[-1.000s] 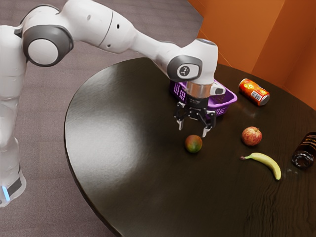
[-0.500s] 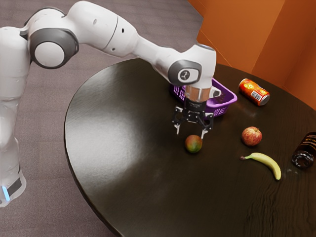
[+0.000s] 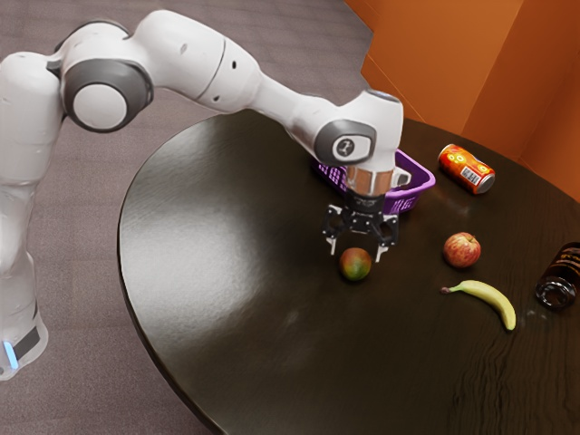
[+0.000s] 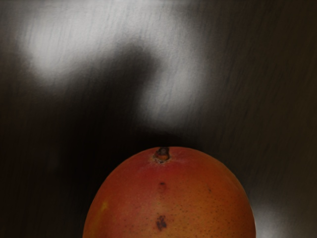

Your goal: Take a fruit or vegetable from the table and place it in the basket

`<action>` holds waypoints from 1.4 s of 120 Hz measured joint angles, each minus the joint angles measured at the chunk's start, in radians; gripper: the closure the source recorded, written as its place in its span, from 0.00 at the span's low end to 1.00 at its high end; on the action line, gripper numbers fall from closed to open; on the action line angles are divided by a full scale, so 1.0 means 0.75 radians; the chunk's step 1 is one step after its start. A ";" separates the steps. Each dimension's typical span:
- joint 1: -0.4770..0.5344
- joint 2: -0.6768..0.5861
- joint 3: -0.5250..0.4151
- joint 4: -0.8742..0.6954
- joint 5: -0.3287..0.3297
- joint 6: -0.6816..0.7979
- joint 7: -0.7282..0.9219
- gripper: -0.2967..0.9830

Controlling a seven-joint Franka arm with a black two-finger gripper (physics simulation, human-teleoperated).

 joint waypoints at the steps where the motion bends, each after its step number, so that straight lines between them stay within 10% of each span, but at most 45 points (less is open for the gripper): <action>1: 0.000 0.002 0.000 0.002 0.000 0.000 -0.001 0.23; 38: -0.001 0.053 0.000 0.012 -0.028 0.010 -0.024 0.23; 65: 0.002 0.056 0.001 0.012 -0.043 0.011 -0.039 0.48; 96: -0.010 -0.039 0.001 0.012 -0.032 0.007 -0.071 0.53; 126: 0.026 -0.331 0.030 0.109 0.184 -0.057 -0.107 0.52; 168: 0.386 0.045 0.011 0.588 0.269 -0.139 -0.074 0.53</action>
